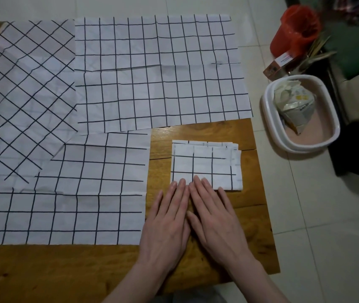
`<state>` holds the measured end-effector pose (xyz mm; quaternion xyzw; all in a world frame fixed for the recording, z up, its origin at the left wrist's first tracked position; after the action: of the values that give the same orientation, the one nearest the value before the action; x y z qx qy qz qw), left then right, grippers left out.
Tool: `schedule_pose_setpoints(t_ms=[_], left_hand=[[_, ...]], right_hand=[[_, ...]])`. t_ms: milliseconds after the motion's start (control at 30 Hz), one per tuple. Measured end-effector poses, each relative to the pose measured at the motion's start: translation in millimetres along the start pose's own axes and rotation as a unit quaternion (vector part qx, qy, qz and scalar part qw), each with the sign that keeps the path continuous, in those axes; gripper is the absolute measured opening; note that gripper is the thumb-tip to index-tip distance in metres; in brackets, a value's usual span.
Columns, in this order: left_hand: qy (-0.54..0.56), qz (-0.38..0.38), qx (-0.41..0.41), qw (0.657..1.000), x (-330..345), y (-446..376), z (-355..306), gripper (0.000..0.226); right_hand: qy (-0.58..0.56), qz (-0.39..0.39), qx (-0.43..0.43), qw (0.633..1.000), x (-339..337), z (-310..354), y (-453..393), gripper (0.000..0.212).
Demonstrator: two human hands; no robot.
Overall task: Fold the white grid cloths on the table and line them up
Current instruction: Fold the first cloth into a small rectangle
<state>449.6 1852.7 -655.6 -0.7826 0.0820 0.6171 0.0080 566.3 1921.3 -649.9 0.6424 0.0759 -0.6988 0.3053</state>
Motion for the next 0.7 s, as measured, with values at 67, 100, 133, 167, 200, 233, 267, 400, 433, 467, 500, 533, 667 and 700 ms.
schedule_pose_setpoints(t_ms=[67, 100, 133, 167, 200, 233, 267, 400, 433, 467, 500, 533, 667, 700], left_hand=[[0.004, 0.012, -0.008, 1.0, 4, 1, -1, 0.069], [0.008, 0.016, -0.011, 1.0, 5, 1, -2, 0.07], [0.012, 0.018, -0.016, 1.0, 6, 1, -2, 0.071], [0.016, 0.02, -0.019, 0.999, 6, 1, -2, 0.071], [0.019, 0.021, -0.021, 0.999, 6, 2, -2, 0.071], [0.02, 0.022, -0.02, 0.999, 7, 2, -1, 0.071], [0.019, 0.023, -0.016, 0.999, 7, 3, 0, 0.07], [0.011, 0.031, -0.005, 0.999, 7, 4, 5, 0.066], [0.01, 0.032, -0.004, 0.999, 6, 4, 5, 0.066], [0.008, 0.033, -0.003, 0.999, 6, 4, 5, 0.066], [0.006, 0.033, -0.001, 0.999, 5, 4, 5, 0.067], [0.004, 0.033, 0.0, 0.999, 5, 4, 5, 0.067], [0.004, 0.035, 0.006, 0.999, 4, 4, 7, 0.066], [0.003, 0.036, 0.006, 0.999, 5, 5, 8, 0.066]], right_hand=[[0.004, 0.017, -0.007, 1.0, 5, -4, -1, 0.065], [0.006, 0.02, -0.01, 1.0, 6, -6, -2, 0.066], [0.009, 0.023, -0.014, 1.0, 7, -8, -2, 0.067], [0.012, 0.026, -0.02, 0.999, 7, -10, -3, 0.069], [0.016, 0.028, -0.027, 0.999, 7, -12, -4, 0.07], [0.021, 0.029, -0.033, 0.999, 7, -14, -4, 0.071], [0.026, 0.029, -0.04, 0.998, 7, -17, -5, 0.072], [0.046, 0.024, -0.053, 0.997, 4, -31, -4, 0.075], [0.048, 0.023, -0.051, 0.997, 4, -36, -4, 0.076], [0.051, 0.024, -0.047, 0.997, 4, -42, -3, 0.076], [0.053, 0.025, -0.043, 0.997, 3, -47, -1, 0.077], [0.056, 0.025, -0.04, 0.997, 2, -53, 0, 0.077], [0.064, 0.015, -0.033, 0.997, -2, -71, 5, 0.076], [0.065, 0.013, -0.031, 0.997, -2, -75, 5, 0.076]])
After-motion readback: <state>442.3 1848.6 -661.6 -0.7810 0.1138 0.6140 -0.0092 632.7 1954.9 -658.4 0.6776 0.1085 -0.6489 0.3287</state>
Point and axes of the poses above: each hand's wrist, its own y-axis away from the middle knuckle, its own x-axis out of the palm, z = x × y, the point moved 4 cm from there along -y, towards the middle knuckle, and after that the axes turned 14 degrees about x, right-handed, at the moved point
